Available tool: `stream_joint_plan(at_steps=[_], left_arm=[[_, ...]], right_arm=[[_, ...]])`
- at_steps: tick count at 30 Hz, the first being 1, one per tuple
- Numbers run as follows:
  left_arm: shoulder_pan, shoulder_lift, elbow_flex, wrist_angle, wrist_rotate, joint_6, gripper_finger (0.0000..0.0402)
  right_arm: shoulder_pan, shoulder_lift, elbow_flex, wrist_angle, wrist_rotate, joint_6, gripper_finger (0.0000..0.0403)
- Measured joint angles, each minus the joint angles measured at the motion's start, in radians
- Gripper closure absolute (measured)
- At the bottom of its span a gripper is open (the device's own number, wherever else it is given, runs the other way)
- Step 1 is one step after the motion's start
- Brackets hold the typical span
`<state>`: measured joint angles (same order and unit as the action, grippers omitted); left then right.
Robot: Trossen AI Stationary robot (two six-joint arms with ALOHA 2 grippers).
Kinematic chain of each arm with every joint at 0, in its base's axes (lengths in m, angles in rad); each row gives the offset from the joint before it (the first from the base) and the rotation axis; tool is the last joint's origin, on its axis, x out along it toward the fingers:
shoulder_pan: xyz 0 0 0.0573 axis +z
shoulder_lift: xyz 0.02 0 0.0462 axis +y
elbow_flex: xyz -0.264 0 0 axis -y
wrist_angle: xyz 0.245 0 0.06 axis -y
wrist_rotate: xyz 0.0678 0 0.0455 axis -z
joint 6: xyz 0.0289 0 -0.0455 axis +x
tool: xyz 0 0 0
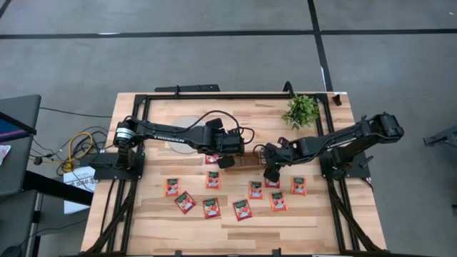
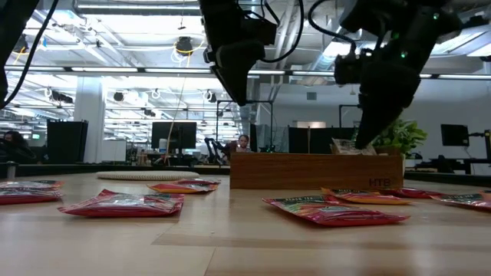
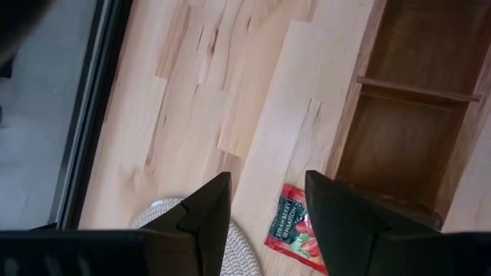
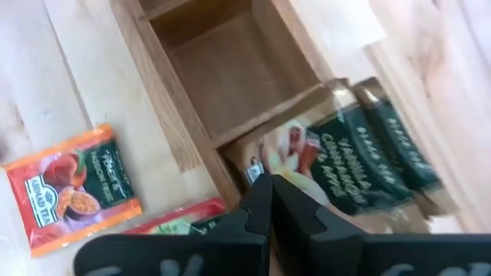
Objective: Pick & Place Tea
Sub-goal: Put the orange tea bag into the middle section of the wooden organizer
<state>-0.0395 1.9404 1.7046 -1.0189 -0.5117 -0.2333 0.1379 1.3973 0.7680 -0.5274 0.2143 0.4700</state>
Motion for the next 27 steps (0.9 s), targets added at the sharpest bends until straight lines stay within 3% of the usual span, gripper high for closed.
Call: stream_joint_plan(at_steps=[6, 14, 21, 27], left_arm=[[0.000, 0.000, 0.000, -0.004, 0.000, -0.001, 0.0241], [0.000, -0.040, -0.027, -0.084, -0.005, -0.025, 0.0241], [0.000, -0.287, -0.357, 0.071, 0.064, -0.141, 0.0241], [-0.004, -0.525, -0.597, 0.118, 0.089, -0.314, 0.0241]], right_arm=[[-0.001, -0.029, 0.073, -0.131, 0.024, -0.001, 0.0403], [0.020, -0.164, 0.134, -0.463, 0.137, 0.067, 0.0403], [0.130, -0.346, 0.108, -0.520, 0.124, 0.096, 0.0403], [0.235, -0.421, 0.029, -0.579, -0.009, 0.259, 0.0403]])
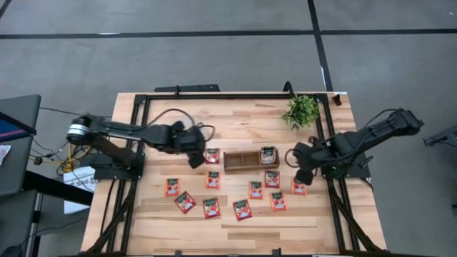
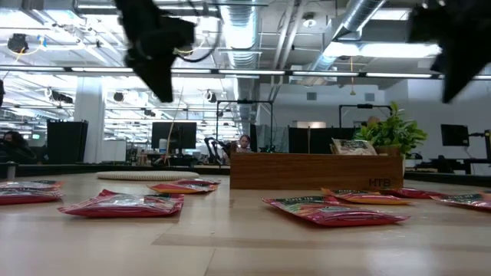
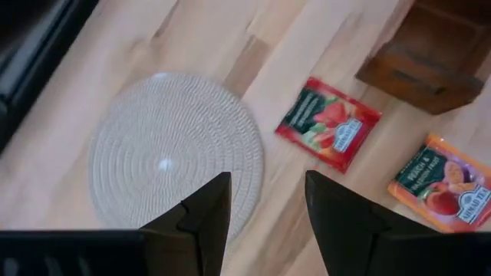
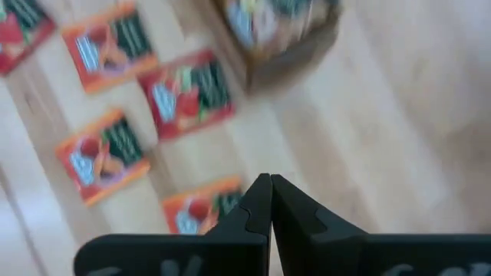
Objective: Pick & Place Tea
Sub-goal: Put the orange tea bag into the middle section of the wooden organizer
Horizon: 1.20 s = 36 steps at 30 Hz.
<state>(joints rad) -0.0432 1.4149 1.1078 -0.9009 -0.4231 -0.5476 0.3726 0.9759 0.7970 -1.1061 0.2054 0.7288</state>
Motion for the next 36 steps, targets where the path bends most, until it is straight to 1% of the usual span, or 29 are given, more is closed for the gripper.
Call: stream_joint_plan(at_steps=[4, 7, 10, 12, 16, 20, 23, 28, 33, 36], left_arm=[[-0.010, -0.113, -0.096, 0.061, 0.008, -0.046, 0.0241], [-0.011, -0.160, -0.153, 0.117, 0.025, -0.048, 0.0241], [-0.011, -0.170, -0.197, 0.164, 0.030, -0.048, 0.0241], [-0.012, -0.169, -0.230, 0.199, 0.053, -0.047, 0.0241], [-0.012, -0.164, -0.297, 0.290, 0.122, -0.047, 0.0241], [-0.012, -0.164, -0.308, 0.305, 0.140, -0.047, 0.0241], [-0.012, -0.164, -0.308, 0.313, 0.140, -0.047, 0.0241], [-0.012, -0.164, -0.308, 0.314, 0.140, -0.044, 0.0241], [-0.012, -0.164, -0.308, 0.313, 0.140, -0.024, 0.0241], [-0.012, -0.164, -0.308, 0.310, 0.140, -0.022, 0.0241]], right_arm=[[0.049, -0.002, -0.047, -0.007, -0.072, 0.092, 0.0402], [0.083, 0.016, -0.072, 0.020, -0.093, 0.117, 0.0391], [0.113, 0.042, -0.102, 0.087, -0.104, 0.121, 0.0363], [0.127, 0.067, -0.116, 0.123, -0.105, 0.120, 0.0339], [0.138, 0.144, -0.116, 0.114, -0.105, 0.120, 0.0296], [0.136, 0.226, -0.116, 0.101, -0.106, 0.120, 0.0272], [0.136, 0.280, -0.116, 0.102, -0.124, 0.120, 0.0267], [0.136, 0.336, -0.116, 0.104, -0.139, 0.133, 0.0272], [0.136, 0.339, -0.116, 0.113, -0.138, 0.143, 0.0278], [0.137, 0.312, -0.132, 0.119, -0.155, 0.180, 0.0280]])
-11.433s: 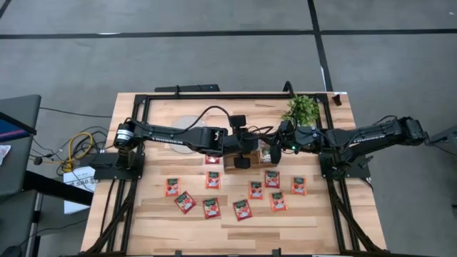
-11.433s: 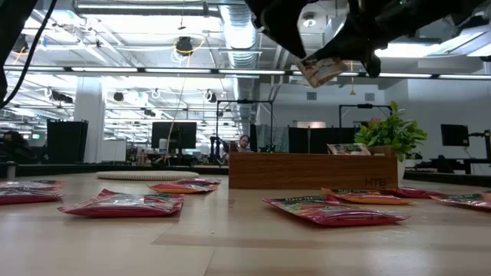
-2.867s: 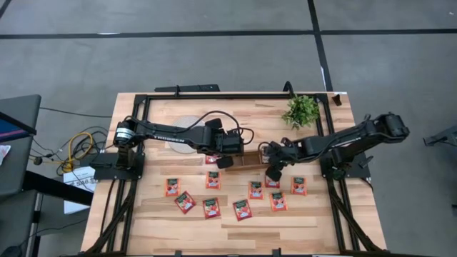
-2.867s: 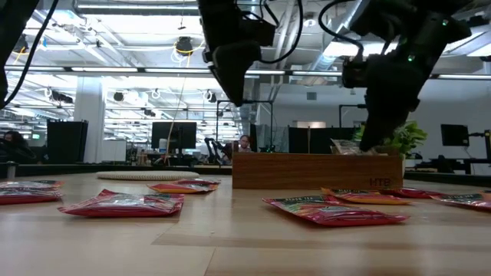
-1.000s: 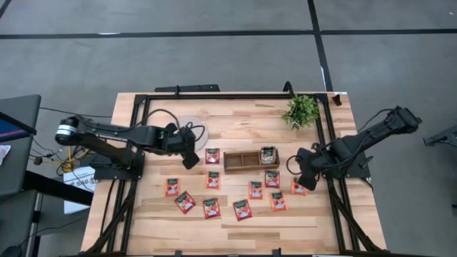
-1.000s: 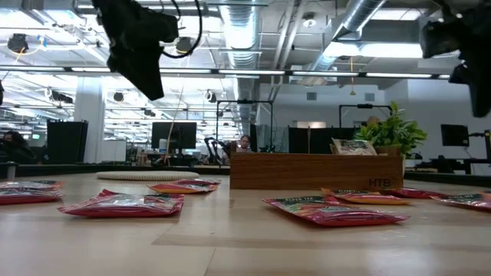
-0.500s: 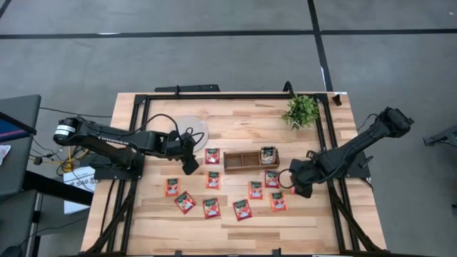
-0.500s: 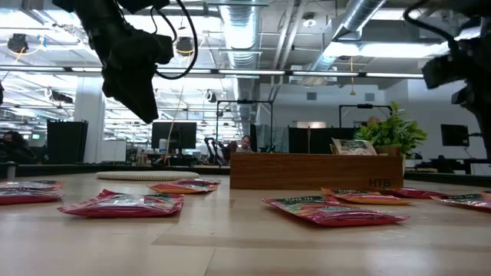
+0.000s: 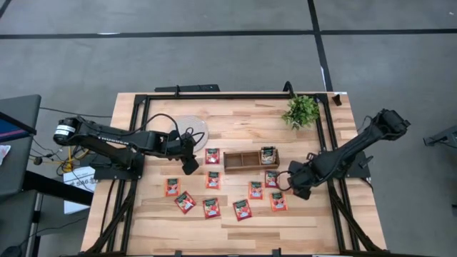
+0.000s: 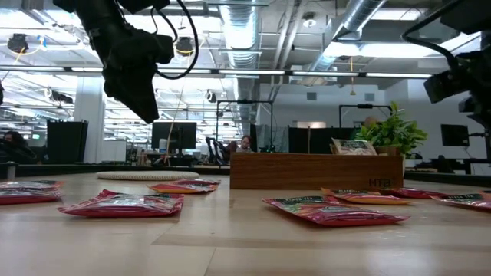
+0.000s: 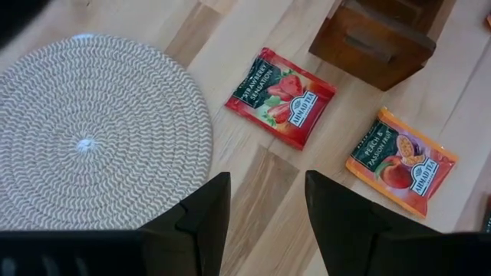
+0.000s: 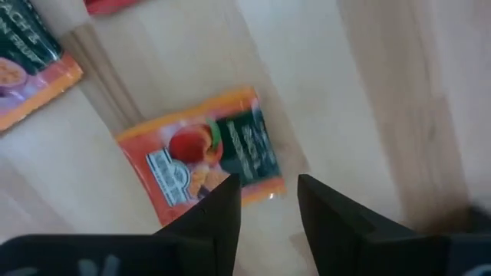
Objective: Pick & Place Tea
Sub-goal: Put the orange tea bag into the middle section of the wooden organizer
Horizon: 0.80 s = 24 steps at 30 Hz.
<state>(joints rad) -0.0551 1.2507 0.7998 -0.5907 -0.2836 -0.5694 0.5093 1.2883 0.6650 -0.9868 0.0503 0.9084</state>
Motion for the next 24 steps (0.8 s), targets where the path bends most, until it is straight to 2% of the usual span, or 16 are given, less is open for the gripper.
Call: stream_joint_plan(at_steps=[8, 11, 18, 24], left_arm=[[0.000, 0.000, 0.000, -0.002, 0.000, 0.008, 0.0241], [0.000, 0.000, 0.000, -0.001, 0.000, 0.008, 0.0241], [0.000, 0.000, 0.000, 0.017, 0.000, 0.008, 0.0241], [0.000, 0.000, 0.000, 0.019, 0.000, 0.006, 0.0241]], right_arm=[[0.011, -0.156, -0.104, 0.092, -0.098, 0.041, 0.0280], [0.001, -0.199, -0.131, 0.140, -0.105, 0.030, 0.0280], [-0.074, -0.210, -0.170, 0.124, -0.105, 0.024, 0.0280], [-0.156, -0.172, -0.179, 0.164, -0.144, -0.066, 0.0280]])
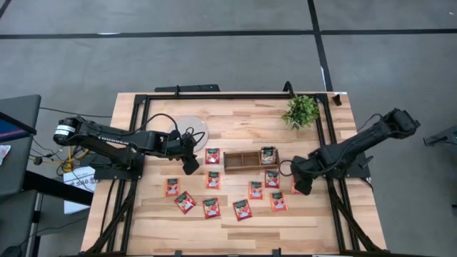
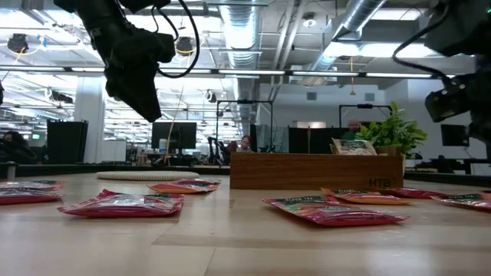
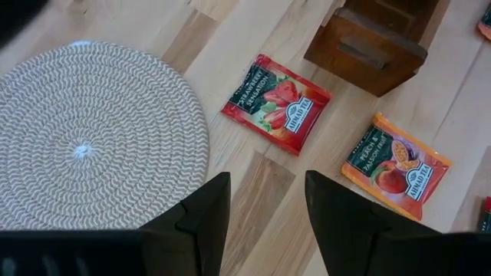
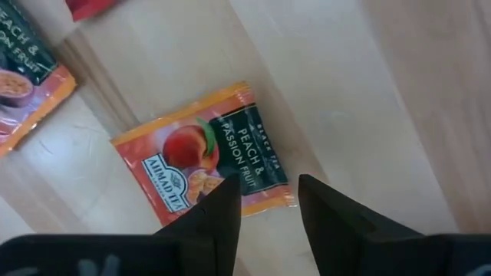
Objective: Pick & Place Tea
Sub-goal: Put the orange tea bag into the middle section of the wooden organizer
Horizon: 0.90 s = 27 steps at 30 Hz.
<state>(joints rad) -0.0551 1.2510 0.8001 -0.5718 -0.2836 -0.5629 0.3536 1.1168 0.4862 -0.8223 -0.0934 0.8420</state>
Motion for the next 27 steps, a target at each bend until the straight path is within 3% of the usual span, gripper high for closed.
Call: stream_joint_plan(at_steps=[17, 27], left_arm=[[0.000, 0.000, 0.000, 0.016, 0.000, -0.006, 0.0241], [0.000, 0.000, 0.000, 0.019, 0.000, -0.006, 0.0241]], right_arm=[[-0.047, 0.195, 0.011, 0.045, -0.066, -0.091, 0.0288], [-0.048, 0.138, -0.001, 0.028, -0.054, -0.075, 0.0390]])
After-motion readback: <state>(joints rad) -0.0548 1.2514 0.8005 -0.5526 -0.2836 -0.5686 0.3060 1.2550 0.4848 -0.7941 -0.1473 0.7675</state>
